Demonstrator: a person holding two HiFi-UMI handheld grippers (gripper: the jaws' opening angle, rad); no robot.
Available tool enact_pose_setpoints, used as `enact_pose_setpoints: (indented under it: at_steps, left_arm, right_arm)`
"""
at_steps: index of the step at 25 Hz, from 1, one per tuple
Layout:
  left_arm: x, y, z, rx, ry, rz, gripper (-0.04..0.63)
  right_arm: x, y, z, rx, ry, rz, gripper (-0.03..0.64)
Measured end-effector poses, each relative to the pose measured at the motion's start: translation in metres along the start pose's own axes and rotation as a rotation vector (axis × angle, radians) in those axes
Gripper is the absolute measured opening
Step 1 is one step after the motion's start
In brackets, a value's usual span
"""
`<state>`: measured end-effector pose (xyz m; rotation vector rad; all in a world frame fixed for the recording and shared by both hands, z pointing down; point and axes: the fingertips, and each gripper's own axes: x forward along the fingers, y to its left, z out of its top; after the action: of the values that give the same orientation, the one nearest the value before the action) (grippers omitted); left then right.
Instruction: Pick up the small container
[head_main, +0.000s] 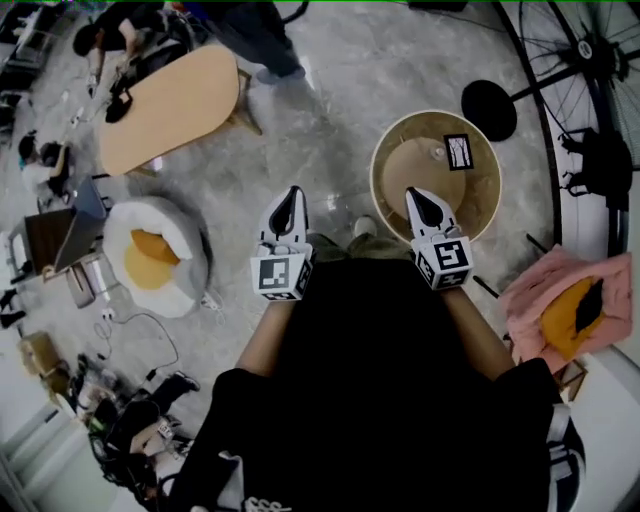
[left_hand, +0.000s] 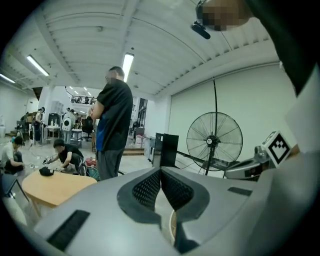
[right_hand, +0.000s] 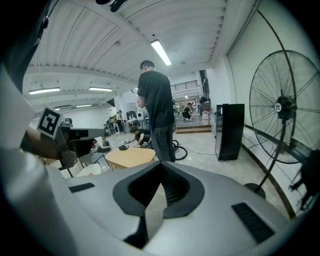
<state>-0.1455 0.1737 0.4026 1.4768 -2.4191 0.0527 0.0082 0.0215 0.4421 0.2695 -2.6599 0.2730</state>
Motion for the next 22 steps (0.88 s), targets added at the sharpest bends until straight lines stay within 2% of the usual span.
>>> enact_pose_setpoints:
  at_steps: [3,6,8,11,13,17,22]
  left_arm:
    - [0.039,-0.002,0.007,0.041,0.006,-0.088,0.020]
    - [0.087,-0.011,0.004,0.012,0.031,-0.231,0.020]
    - [0.117,-0.022,0.008,0.015,0.034,-0.310,0.020]
    - [0.145,-0.041,0.026,0.075,0.017,-0.441,0.020]
    - [0.160,-0.049,0.041,0.098,0.010,-0.530,0.020]
    - [0.193,-0.040,0.053,0.087,0.014,-0.608,0.020]
    - [0.202,-0.031,0.037,0.069,0.044,-0.698,0.020]
  right_arm:
    - [0.000,-0.021,0.004,0.035,-0.003,-0.107,0.021]
    - [-0.001,-0.041,0.005,0.092,-0.005,-0.243,0.021]
    - [-0.003,-0.061,-0.002,0.169,-0.001,-0.344,0.021]
    - [-0.016,-0.083,-0.009,0.305,-0.026,-0.509,0.021]
    - [-0.019,-0.089,-0.005,0.343,-0.058,-0.578,0.021]
    - [-0.018,-0.102,0.007,0.313,-0.051,-0.671,0.021]
    - [-0.024,-0.105,0.010,0.341,-0.045,-0.791,0.021]
